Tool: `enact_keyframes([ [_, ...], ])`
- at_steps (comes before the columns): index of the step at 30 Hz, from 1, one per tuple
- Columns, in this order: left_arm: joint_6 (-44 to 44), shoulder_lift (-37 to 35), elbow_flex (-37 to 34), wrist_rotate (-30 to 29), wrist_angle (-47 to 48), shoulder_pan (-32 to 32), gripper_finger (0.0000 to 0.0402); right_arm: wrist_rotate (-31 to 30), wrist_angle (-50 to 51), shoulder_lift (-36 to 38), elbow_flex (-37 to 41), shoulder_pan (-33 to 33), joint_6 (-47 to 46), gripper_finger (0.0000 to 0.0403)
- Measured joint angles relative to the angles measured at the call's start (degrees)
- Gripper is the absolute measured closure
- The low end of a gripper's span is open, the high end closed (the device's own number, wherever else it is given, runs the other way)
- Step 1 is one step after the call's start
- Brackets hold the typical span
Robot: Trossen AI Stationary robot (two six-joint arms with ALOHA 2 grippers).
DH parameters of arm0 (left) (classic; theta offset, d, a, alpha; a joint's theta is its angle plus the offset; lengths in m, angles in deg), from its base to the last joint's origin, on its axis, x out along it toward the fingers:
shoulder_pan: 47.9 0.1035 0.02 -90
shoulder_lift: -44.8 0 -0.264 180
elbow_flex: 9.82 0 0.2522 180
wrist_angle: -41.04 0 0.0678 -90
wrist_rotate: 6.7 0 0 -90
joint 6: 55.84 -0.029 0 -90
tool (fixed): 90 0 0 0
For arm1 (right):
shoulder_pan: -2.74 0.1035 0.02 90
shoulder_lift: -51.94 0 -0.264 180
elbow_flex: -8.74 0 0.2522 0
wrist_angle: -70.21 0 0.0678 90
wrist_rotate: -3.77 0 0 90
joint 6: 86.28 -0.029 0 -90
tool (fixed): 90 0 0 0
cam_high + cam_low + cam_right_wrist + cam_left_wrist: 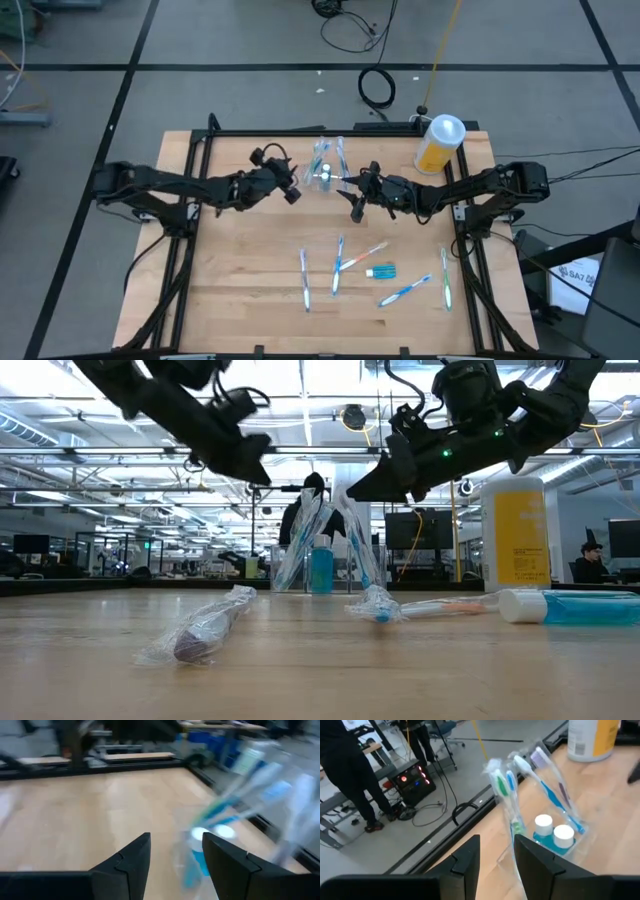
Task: Pick & Place toothbrushing station
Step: Put the mouthwash into the transparent organizer
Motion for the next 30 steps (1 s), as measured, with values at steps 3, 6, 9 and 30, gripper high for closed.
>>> enact_keyframes([
  [3,3.12,-4.13,0.00,0.04,4.61,-0.90,0.0275,4.12,-3.23,-0.04,0.00,0.35,2.10,0.0229],
  [6,5.25,-7.18,0.00,1.82,10.21,-1.86,0.0275,8.14,-7.89,-0.02,-0.02,1.79,2.66,0.0229],
  [9,8.37,-8.91,0.00,3.27,15.46,-2.91,0.0275,11.94,-11.27,-0.04,0.00,4.98,5.00,0.0229],
  [30,9.96,-8.33,0.02,4.57,17.05,-4.17,0.0275,3.78,31.23,-0.08,-13.93,29.66,-14.87,0.0216],
])
